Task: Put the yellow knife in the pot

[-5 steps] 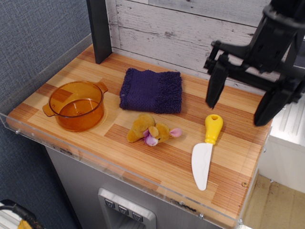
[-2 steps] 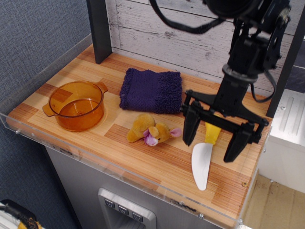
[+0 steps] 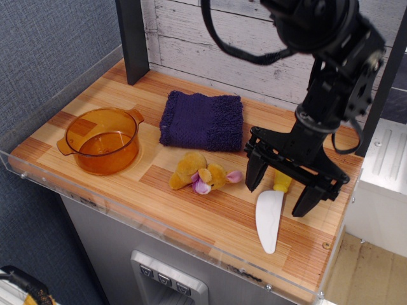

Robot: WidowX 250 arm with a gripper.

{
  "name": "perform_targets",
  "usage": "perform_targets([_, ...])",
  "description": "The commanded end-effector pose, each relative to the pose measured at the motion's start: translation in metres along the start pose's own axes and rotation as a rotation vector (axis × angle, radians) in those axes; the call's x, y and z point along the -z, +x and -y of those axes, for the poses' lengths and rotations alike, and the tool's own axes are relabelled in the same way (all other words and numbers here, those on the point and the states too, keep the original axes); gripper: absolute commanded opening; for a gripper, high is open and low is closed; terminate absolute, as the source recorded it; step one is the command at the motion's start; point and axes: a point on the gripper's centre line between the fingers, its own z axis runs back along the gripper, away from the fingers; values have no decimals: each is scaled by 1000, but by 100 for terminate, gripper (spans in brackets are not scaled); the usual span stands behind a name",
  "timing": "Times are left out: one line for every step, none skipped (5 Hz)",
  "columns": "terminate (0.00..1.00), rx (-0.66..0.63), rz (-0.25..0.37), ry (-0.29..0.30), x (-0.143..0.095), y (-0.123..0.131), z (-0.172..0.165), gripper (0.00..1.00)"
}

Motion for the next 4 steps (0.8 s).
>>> perform_targets([0, -4, 132, 44, -11, 17, -13, 100])
perform_targets([0, -23, 138, 20, -4, 17, -16, 100])
perform_targets([0, -103, 160, -99, 4, 10, -11, 100])
perform_targets([0, -221, 190, -226, 12, 4, -4, 100])
